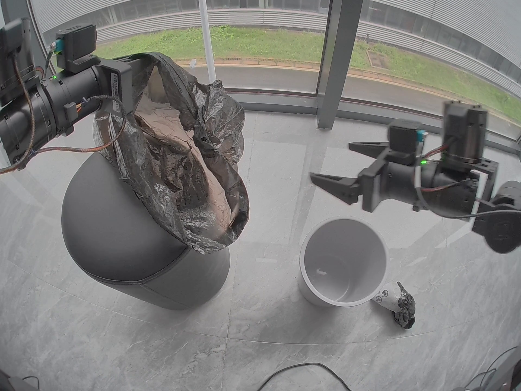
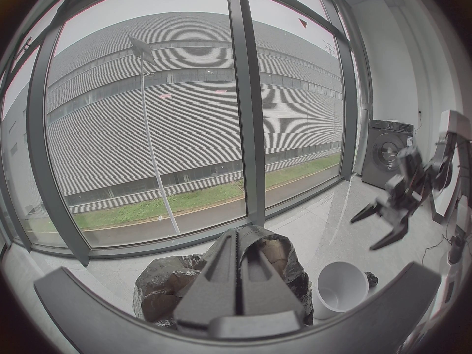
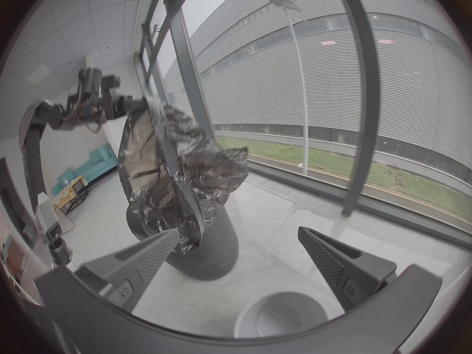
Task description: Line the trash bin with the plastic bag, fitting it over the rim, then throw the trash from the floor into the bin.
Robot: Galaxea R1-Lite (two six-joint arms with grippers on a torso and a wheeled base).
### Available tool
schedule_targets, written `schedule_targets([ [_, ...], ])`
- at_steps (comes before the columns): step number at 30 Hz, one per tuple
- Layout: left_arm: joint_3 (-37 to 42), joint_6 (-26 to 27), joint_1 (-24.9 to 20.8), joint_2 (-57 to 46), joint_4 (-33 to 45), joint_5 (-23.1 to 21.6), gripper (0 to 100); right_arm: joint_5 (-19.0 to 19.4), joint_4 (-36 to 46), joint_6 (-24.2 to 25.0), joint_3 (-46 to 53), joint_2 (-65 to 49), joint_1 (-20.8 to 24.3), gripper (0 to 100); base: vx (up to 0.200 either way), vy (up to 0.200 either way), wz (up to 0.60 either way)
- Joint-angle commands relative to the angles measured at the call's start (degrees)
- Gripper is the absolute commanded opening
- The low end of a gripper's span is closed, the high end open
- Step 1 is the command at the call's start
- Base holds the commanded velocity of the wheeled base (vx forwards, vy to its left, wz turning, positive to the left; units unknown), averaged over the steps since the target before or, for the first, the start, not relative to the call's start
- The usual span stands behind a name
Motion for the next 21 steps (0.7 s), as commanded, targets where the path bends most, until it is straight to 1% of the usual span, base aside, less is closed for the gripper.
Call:
schedule_targets([
  [1,-2.4,0.0,-0.3,2.4,-2.1,-1.2,0,4.4,-9.8,-3.0,-11.9,23.1,6.3,100,0.0,0.0,0.0],
  [4,-1.9,0.0,-0.3,2.2,-2.1,-1.2,0,4.5,-11.9,-3.0,-12.3,23.6,6.3,100,0.0,0.0,0.0],
  [7,-1.9,0.0,-0.3,2.1,-2.1,-1.2,0,4.6,-16.8,-2.9,-12.9,24.8,6.0,100,0.0,0.0,0.0],
  [9,-1.9,0.0,-0.4,2.2,-2.1,-1.2,0,4.7,-18.0,-2.8,-13.2,25.1,6.0,100,0.0,0.0,0.0],
  [15,-1.9,0.0,-0.9,2.3,-2.1,-1.3,0,5.7,-18.9,-2.9,-12.4,25.4,6.0,100,0.0,0.0,0.0],
  [18,-1.9,0.0,-1.5,2.3,-2.1,-1.4,0,5.8,-18.9,-2.9,-14.2,26.5,6.3,100,0.0,0.0,0.0],
  [21,-1.9,0.0,-1.9,2.2,-2.1,-2.9,0,5.8,-19.0,-2.9,-15.3,27.4,6.4,100,0.0,0.0,0.0],
])
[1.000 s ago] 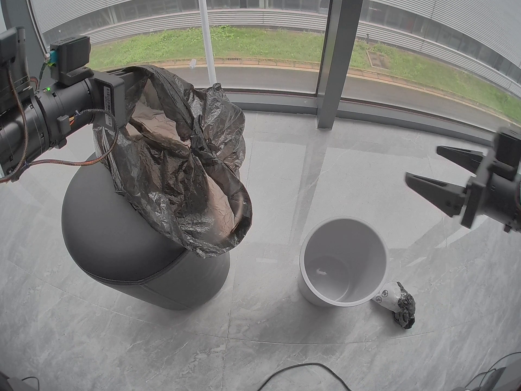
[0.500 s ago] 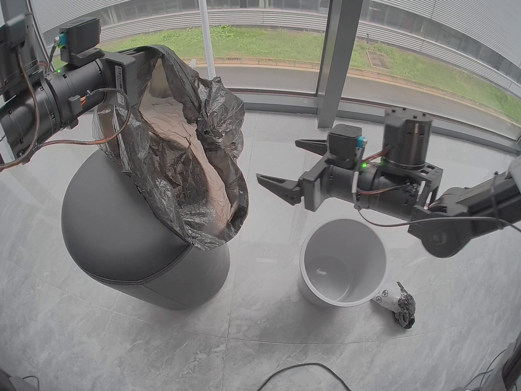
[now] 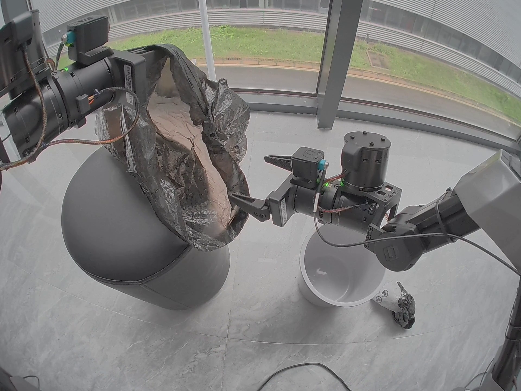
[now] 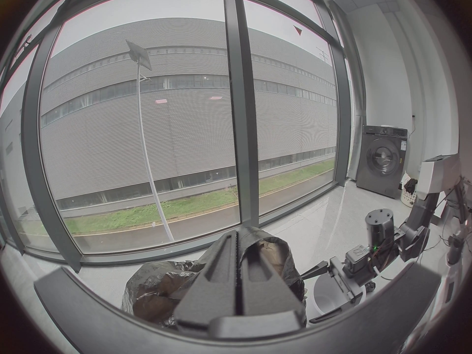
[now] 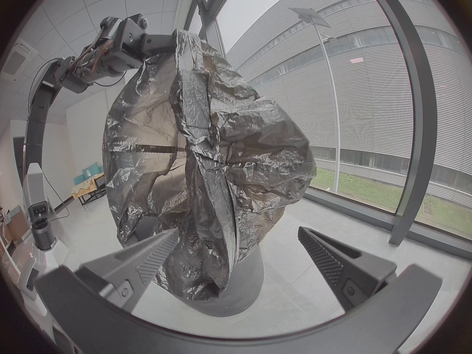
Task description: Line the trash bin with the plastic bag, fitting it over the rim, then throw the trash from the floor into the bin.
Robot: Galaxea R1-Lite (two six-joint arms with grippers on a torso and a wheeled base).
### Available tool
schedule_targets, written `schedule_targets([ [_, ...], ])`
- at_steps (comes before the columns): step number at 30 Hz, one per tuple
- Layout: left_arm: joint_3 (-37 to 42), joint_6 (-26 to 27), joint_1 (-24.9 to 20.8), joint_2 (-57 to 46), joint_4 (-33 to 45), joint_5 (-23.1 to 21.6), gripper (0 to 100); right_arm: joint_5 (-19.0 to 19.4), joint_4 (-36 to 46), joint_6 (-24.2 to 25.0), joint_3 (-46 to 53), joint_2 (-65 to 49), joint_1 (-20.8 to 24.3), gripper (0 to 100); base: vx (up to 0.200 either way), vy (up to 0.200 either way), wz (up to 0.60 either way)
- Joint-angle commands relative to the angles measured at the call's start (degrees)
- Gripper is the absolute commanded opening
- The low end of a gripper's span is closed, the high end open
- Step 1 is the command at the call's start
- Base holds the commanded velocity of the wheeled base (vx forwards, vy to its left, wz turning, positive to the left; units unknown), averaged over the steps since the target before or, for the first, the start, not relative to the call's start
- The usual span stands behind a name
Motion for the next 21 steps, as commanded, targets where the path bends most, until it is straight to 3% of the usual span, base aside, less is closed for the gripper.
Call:
schedule_targets([
  [1,0.1,0.0,-0.8,-0.2,0.0,-2.0,0,0.0,-0.1,0.0,-1.7,1.9,0.2,100,0.0,0.0,0.0],
  [8,0.2,0.0,-1.0,-0.1,0.0,-3.4,0,1.7,-0.2,-0.1,-2.6,3.7,0.1,100,0.0,0.0,0.0],
  [9,0.2,0.0,-1.0,-0.1,0.0,-3.4,0,1.7,-0.2,-0.1,-2.6,3.7,0.1,0,0.0,0.0,0.0],
  [15,0.7,-0.5,-0.9,0.4,-0.1,-4.8,0,2.8,-2.9,0.1,0.3,1.8,-0.6,0,0.0,0.0,0.0],
  [18,0.3,-2.3,-0.8,1.8,-0.1,-5.8,0,3.3,-2.1,0.9,7.8,-5.3,-1.7,0,0.0,0.0,0.0],
  [21,-1.1,-5.2,-0.7,4.4,0.0,-9.7,0,4.3,-2.0,5.4,16.4,-14.2,-2.3,0,0.0,0.0,0.0],
])
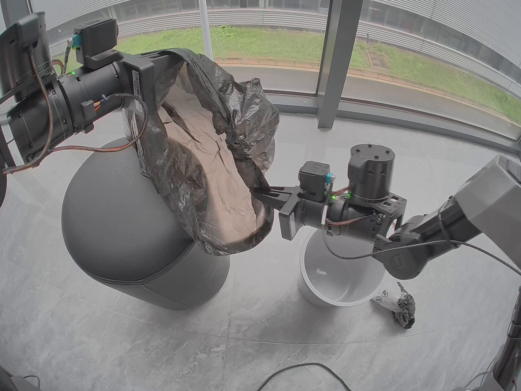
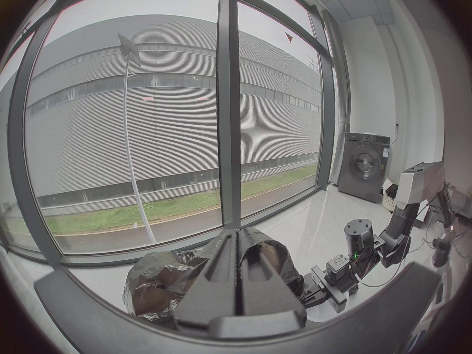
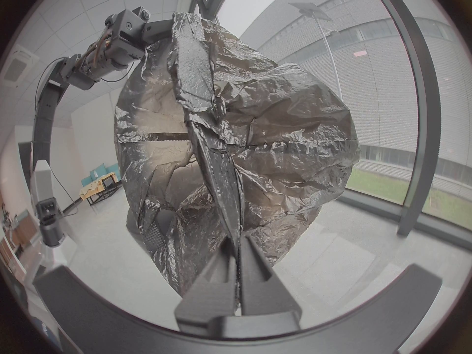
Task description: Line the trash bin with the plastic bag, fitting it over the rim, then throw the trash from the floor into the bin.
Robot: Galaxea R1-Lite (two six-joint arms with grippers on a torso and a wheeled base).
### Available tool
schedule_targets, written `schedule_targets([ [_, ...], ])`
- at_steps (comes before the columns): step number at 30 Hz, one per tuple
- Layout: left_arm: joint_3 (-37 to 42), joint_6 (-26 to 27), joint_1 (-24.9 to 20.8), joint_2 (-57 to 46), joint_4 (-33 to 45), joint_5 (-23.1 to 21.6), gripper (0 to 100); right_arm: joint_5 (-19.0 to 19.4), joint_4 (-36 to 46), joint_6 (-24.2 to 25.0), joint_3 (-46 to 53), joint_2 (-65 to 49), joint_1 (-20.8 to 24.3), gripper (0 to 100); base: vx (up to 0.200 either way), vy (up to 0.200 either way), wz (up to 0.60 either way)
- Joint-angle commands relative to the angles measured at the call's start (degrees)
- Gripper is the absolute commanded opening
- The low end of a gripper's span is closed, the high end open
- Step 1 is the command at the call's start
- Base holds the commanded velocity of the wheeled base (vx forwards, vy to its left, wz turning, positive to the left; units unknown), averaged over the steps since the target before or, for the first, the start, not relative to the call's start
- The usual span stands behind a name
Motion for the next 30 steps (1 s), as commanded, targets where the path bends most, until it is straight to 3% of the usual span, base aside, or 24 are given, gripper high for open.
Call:
schedule_targets([
  [1,-2.3,-3.8,0.3,4.8,0.1,-4.7,0,1.0,0.5,6.0,13.7,-16.9,-1.4,0,0.0,0.0,0.0],
  [4,-3.8,-5.7,0.5,8.1,0.3,-7.8,0,1.0,2.7,11.0,18.3,-24.5,-1.5,0,0.0,0.0,0.0],
  [7,-6.1,-10.8,0.3,13.4,0.2,-14.3,0,0.8,12.9,16.8,21.2,-35.4,-1.5,0,0.0,0.0,0.0],
  [10,-6.9,-20.6,-0.8,16.2,0.1,-17.8,0,0.3,23.6,19.2,20.7,-41.0,-1.5,0,0.0,0.0,0.0],
  [14,-6.7,-31.9,-1.0,17.8,-0.9,-21.0,0,-2.3,27.9,19.2,20.1,-42.3,-0.5,0,0.0,0.0,0.0],
  [19,-3.3,-35.3,-0.2,20.8,-10.0,-21.1,0,-8.2,27.9,19.0,18.6,-40.9,1.3,0,0.0,0.0,0.0],
  [24,-0.2,-39.5,-0.4,25.1,-21.1,-21.0,0,-9.2,28.1,18.8,19.3,-40.9,1.6,0,0.0,0.0,0.0],
  [30,2.0,-42.7,-2.0,27.9,-26.2,-21.1,0,-11.2,28.3,18.6,21.7,-40.9,0.9,0,0.0,-0.167,0.0],
])
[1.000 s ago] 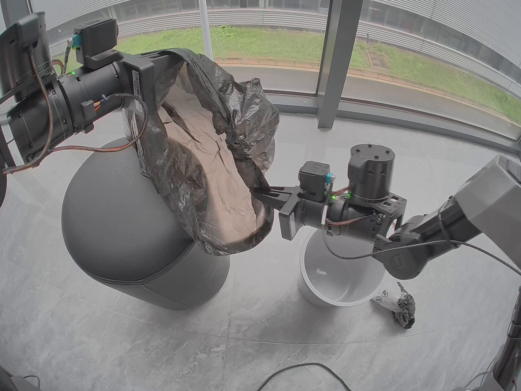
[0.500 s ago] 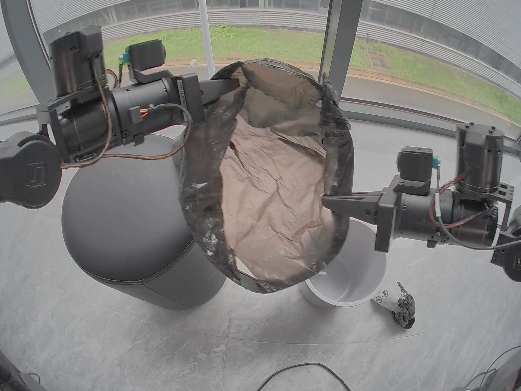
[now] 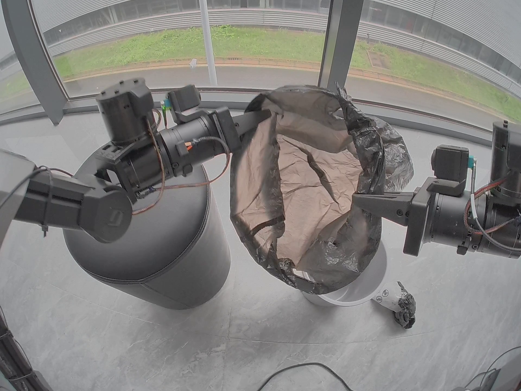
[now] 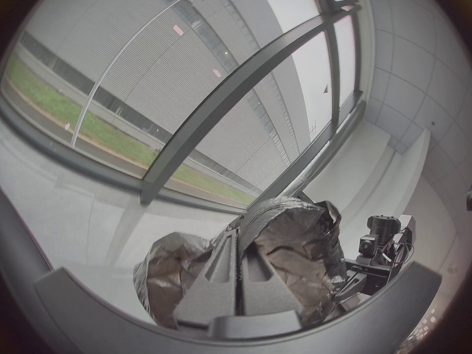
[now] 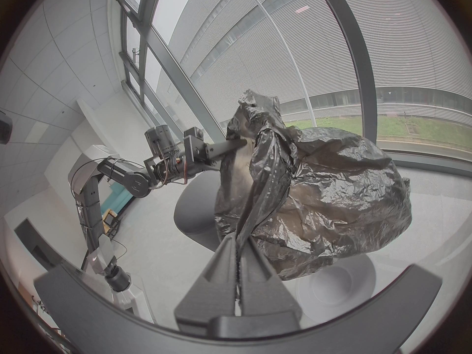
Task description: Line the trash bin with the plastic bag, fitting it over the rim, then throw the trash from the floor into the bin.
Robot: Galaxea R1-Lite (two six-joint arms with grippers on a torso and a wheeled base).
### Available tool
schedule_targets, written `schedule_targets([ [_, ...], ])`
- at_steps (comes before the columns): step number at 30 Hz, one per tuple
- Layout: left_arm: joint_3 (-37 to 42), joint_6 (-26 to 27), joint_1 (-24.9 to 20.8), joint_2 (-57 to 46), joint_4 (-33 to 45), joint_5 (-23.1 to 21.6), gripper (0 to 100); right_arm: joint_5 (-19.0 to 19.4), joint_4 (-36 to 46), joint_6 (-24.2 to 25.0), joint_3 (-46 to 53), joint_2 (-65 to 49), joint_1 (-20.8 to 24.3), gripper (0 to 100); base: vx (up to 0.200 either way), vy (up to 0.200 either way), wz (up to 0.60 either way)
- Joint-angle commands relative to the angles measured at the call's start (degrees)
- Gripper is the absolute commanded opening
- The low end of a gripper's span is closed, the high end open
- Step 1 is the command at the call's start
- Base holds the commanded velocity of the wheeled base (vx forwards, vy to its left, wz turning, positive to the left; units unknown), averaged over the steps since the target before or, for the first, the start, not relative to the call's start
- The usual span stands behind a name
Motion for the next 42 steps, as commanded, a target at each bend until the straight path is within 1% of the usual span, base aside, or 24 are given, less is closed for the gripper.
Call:
schedule_targets([
  [1,2.3,-0.6,-1.7,4.6,-1.8,-0.3,0,-1.7,0.2,-0.1,2.4,-0.9,-0.2,0,0.0,-0.2,0.0],
  [9,3.1,-0.4,-4.0,5.2,-2.2,-0.2,0,-2.3,0.2,-0.1,6.5,-1.7,-0.4,0,0.0,-0.2,0.0],
  [14,5.9,-0.4,-5.2,4.9,-4.7,0.0,0,-2.3,0.3,-0.1,6.8,-1.6,-0.5,0,0.0,-0.16,0.0],
  [16,10.3,-1.1,-6.2,4.1,-8.0,0.3,0,-2.1,0.4,0.0,7.7,-0.9,-0.5,0,0.0,0.0,0.0],
  [20,17.5,-2.5,-6.3,3.6,-10.3,0.3,0,-1.4,0.4,0.4,7.8,2.4,-1.5,0,0.0,0.0,0.0],
  [23,20.9,-4.6,-6.0,4.5,-12.4,0.2,0,-0.2,0.0,0.4,7.4,5.6,-2.7,0,0.0,0.0,0.0],
  [27,22.9,-6.9,-5.6,7.0,-15.7,0.2,0,2.2,-0.3,0.4,6.9,9.6,-4.3,0,0.0,0.0,0.0],
  [32,27.6,-10.1,-5.0,8.8,-20.4,0.2,0,5.4,-0.3,0.5,5.5,14.2,-4.7,0,0.0,0.0,0.0],
  [33,27.6,-10.1,-5.0,8.8,-20.4,0.2,0,5.4,-0.3,0.5,5.5,14.2,-4.7,0,0.0,0.0,0.0],
  [36,34.9,-11.3,-4.3,9.3,-24.2,-0.6,0,8.0,0.8,0.8,5.1,16.3,-4.3,0,0.0,0.0,0.0],
  [39,38.2,-11.4,-4.3,10.6,-27.6,-1.4,0,8.4,3.1,0.8,4.8,15.9,-4.2,0,0.0,0.0,0.0],
  [42,38.5,-11.9,-4.3,12.4,-31.4,-1.5,0,8.4,7.0,0.9,3.4,12.8,-4.3,0,0.0,0.0,0.0],
])
